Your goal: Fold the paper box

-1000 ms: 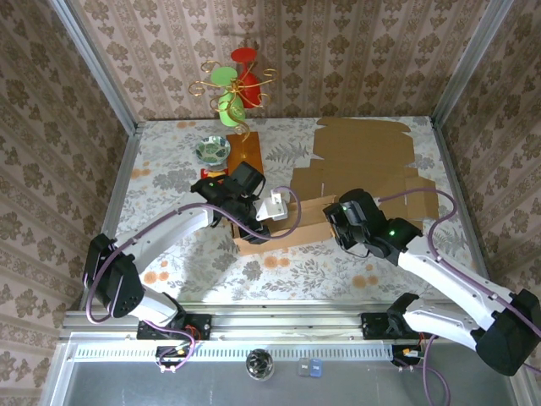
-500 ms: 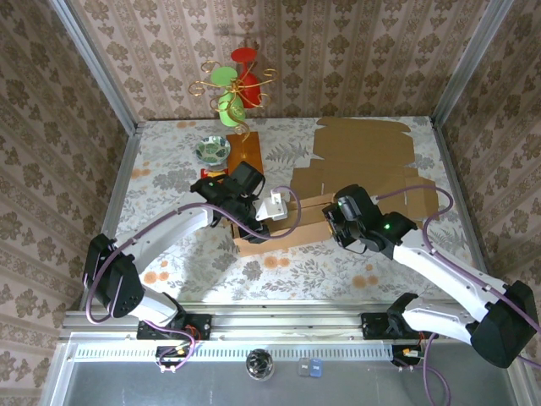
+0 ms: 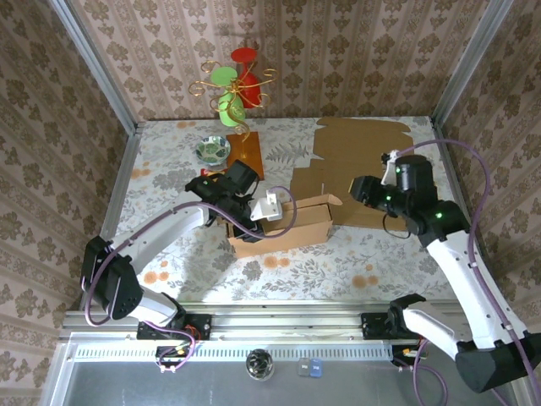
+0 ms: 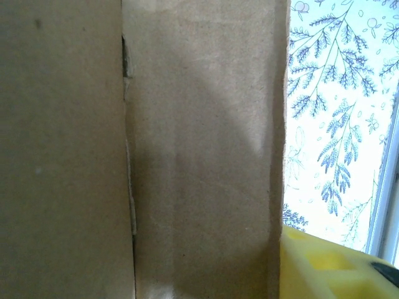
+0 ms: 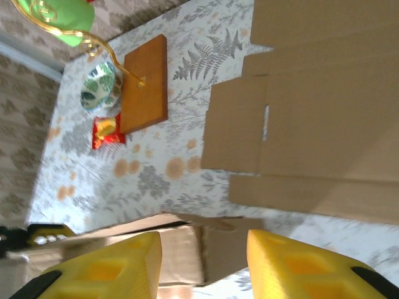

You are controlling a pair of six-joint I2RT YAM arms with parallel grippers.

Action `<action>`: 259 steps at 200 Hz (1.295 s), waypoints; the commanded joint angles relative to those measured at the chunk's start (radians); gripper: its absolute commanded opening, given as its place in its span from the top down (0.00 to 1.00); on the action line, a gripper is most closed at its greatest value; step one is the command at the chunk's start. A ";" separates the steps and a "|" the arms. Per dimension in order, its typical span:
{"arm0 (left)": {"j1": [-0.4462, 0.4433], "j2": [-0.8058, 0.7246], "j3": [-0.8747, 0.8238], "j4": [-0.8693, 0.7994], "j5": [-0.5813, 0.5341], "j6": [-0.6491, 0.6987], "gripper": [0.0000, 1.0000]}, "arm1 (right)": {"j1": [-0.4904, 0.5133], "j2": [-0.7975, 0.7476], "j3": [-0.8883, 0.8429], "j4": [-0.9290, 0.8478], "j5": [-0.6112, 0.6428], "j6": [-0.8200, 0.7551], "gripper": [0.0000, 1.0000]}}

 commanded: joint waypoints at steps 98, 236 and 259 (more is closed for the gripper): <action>0.034 -0.037 -0.019 -0.055 0.046 0.075 0.50 | 0.095 0.330 0.181 -0.206 -0.148 -0.615 0.51; 0.035 -0.032 -0.015 -0.045 0.046 0.066 0.51 | 0.150 0.377 0.205 -0.226 -0.047 -0.597 0.84; 0.035 -0.029 -0.014 -0.043 0.048 0.066 0.51 | 0.158 0.377 0.205 -0.222 -0.024 -0.593 0.86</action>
